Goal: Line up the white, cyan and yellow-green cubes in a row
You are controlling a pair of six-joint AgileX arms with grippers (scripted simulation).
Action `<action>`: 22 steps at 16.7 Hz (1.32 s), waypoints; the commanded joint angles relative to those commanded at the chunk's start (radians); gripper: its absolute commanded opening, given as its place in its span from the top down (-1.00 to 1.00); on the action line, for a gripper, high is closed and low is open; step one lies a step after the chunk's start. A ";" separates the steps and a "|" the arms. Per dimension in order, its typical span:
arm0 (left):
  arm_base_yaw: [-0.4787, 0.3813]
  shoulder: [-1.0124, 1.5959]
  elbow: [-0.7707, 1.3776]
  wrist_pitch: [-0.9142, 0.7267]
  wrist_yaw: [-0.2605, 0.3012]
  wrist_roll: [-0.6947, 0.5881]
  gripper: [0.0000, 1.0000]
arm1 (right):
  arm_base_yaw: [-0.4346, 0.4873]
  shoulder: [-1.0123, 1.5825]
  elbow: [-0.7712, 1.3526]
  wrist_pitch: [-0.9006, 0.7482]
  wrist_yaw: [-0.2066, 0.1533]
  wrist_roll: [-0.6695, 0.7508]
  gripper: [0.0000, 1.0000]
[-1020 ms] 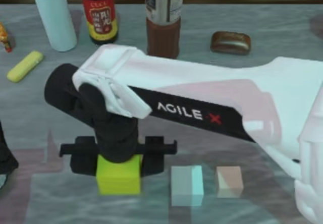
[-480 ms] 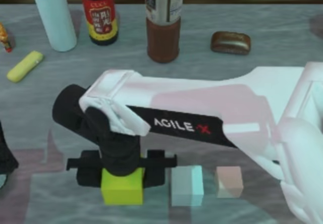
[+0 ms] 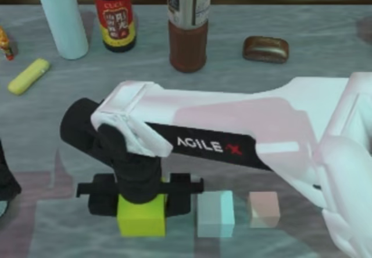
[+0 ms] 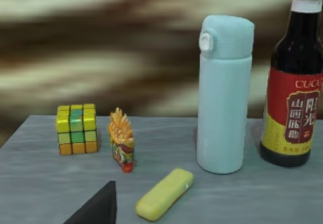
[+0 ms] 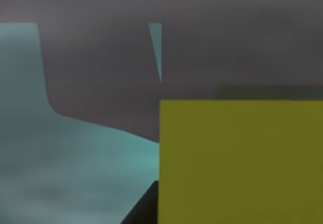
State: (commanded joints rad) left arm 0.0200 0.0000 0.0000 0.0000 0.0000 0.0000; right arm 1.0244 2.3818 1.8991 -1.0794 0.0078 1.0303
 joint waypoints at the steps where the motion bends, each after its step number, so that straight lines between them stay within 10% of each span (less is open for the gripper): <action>1: 0.000 0.000 0.000 0.000 0.000 0.000 -1.00 | 0.000 0.000 0.000 0.000 0.000 0.000 -0.51; 5: 0.000 0.000 0.000 0.000 0.000 0.000 -1.00 | 0.000 0.000 0.000 0.000 0.000 0.000 -1.00; 22: 0.000 0.000 0.000 0.000 0.000 0.000 -1.00 | 0.007 -0.041 0.198 -0.241 -0.001 -0.001 -1.00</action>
State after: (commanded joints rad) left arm 0.0200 0.0000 0.0000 0.0000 0.0000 0.0000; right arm 1.0310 2.3409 2.0970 -1.3203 0.0068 1.0293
